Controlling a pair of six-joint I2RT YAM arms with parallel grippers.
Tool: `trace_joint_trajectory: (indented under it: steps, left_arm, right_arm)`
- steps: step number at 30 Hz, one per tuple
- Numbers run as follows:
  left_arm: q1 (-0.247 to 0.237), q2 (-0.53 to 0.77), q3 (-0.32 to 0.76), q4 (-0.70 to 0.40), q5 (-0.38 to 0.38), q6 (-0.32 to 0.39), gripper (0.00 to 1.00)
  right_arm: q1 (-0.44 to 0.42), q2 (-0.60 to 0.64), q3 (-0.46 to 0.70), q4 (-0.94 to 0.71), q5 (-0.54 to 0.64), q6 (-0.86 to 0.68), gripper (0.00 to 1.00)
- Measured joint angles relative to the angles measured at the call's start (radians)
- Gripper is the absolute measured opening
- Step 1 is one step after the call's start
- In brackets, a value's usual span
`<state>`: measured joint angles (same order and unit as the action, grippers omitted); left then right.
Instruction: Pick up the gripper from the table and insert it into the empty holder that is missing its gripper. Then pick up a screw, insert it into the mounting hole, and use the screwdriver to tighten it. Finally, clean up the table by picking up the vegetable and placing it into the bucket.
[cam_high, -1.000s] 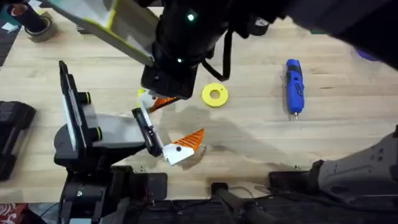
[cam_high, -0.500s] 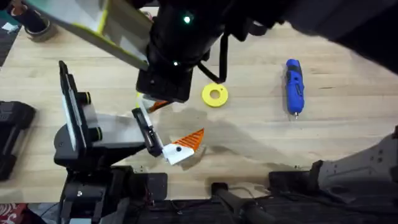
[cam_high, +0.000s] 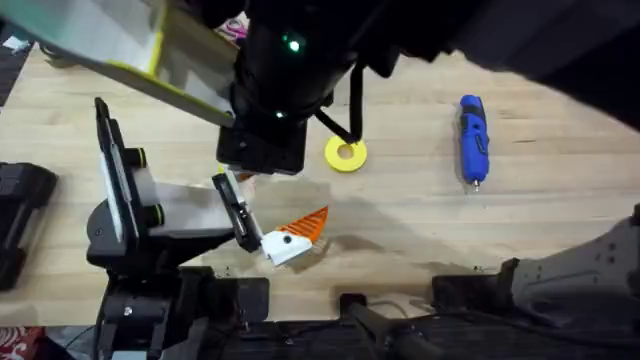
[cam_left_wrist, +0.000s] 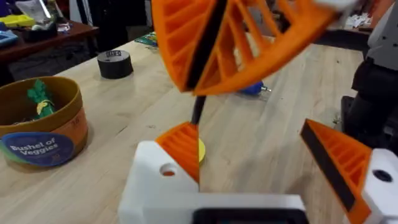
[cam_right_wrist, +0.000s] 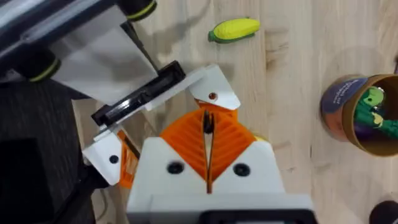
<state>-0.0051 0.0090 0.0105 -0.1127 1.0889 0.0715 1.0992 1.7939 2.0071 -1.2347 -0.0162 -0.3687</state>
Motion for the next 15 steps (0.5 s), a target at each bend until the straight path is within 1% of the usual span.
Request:
trace_joint_trajectory:
  steps: [15]
  left_arm:
    - [0.0, 0.0, 0.0, 0.0, 0.0, 0.0, 0.985]
  right_arm:
    - [0.0, 0.015, 0.0, 0.001, 0.0, -0.021, 0.005]
